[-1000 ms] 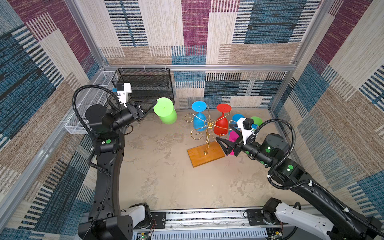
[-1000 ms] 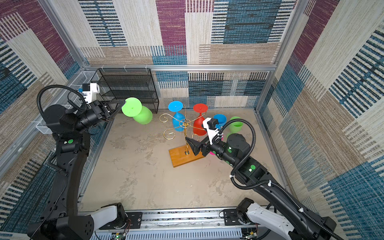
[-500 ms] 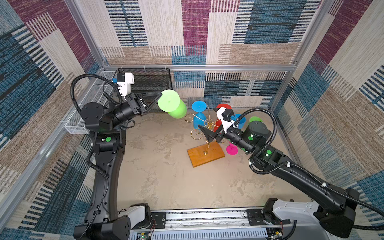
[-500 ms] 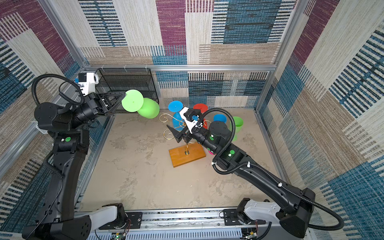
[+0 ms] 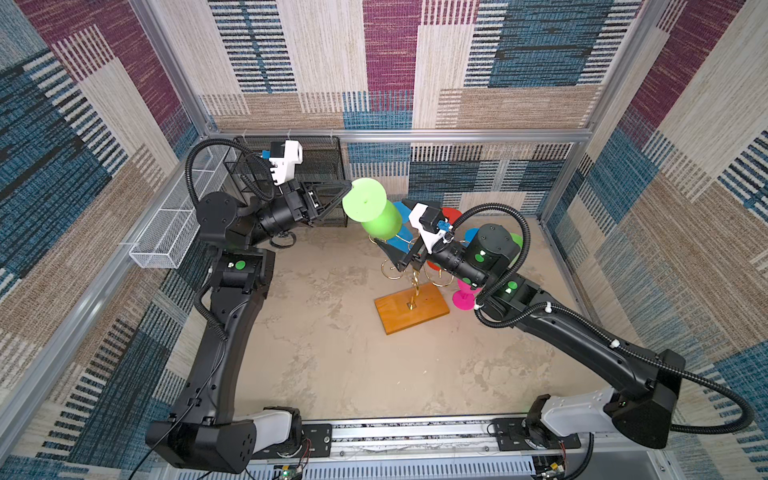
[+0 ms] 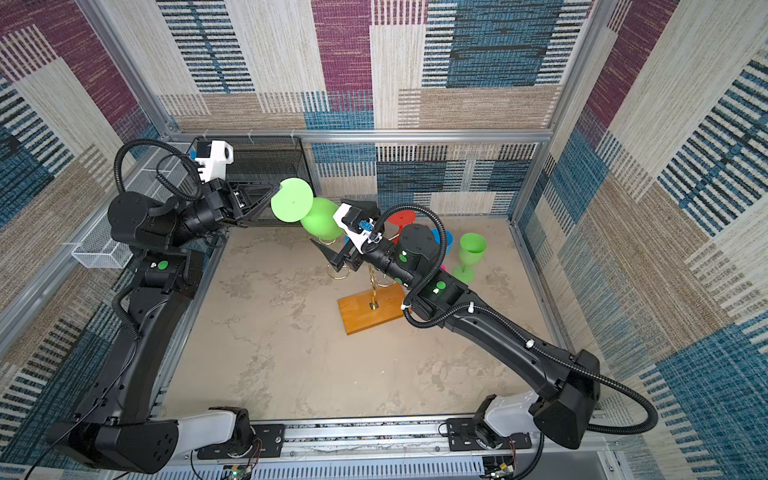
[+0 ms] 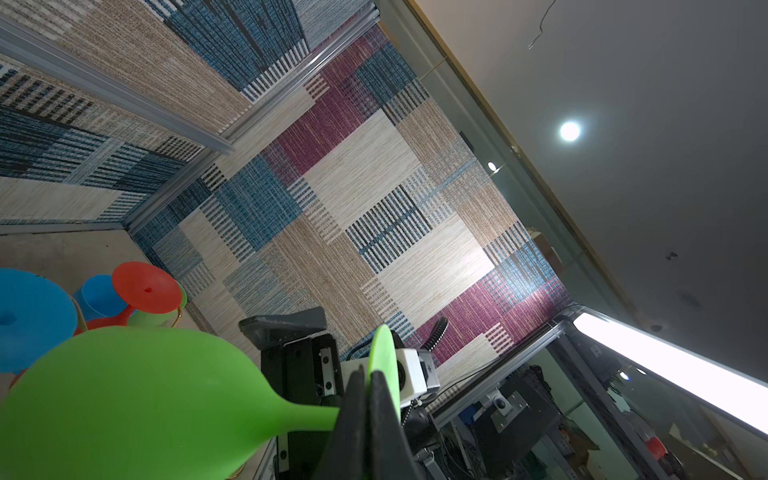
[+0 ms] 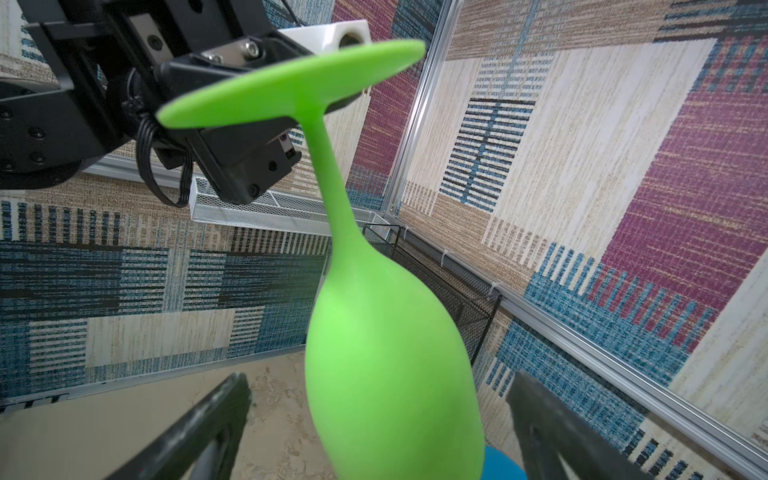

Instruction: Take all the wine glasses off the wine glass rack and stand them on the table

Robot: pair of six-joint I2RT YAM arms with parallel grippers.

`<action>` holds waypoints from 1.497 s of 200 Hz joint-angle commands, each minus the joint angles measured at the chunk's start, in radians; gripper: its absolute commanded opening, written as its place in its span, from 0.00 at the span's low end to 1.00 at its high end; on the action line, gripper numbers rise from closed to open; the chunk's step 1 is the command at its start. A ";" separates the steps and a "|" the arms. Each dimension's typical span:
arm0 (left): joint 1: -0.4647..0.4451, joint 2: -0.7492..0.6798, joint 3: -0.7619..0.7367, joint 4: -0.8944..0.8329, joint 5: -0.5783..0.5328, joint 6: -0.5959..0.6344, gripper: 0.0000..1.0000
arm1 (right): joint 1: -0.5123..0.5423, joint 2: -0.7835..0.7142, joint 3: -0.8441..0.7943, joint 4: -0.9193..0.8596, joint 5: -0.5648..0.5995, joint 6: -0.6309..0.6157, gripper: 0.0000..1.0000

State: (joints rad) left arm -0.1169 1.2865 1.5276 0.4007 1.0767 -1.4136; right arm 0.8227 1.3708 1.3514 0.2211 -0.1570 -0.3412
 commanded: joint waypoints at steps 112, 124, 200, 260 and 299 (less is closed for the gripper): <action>-0.027 0.039 -0.015 0.257 -0.010 -0.160 0.00 | -0.001 0.085 0.097 -0.022 0.073 0.014 0.85; -0.027 0.040 -0.016 0.254 -0.012 -0.156 0.00 | 0.000 0.081 0.095 -0.026 0.073 0.016 0.83; -0.029 0.052 -0.013 0.293 -0.018 -0.183 0.00 | 0.000 0.075 0.091 -0.042 0.077 0.022 0.68; -0.024 0.061 -0.036 0.338 -0.039 -0.124 0.24 | 0.000 0.083 0.147 -0.140 0.114 0.055 0.61; 0.003 0.070 -0.063 0.407 -0.102 -0.097 0.40 | -0.002 0.076 0.184 -0.261 0.159 0.090 0.55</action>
State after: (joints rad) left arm -0.1322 1.3518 1.4776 0.6975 1.0309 -1.5509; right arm 0.8204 1.4536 1.5185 0.0399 -0.0414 -0.2893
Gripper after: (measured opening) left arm 0.385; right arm 0.738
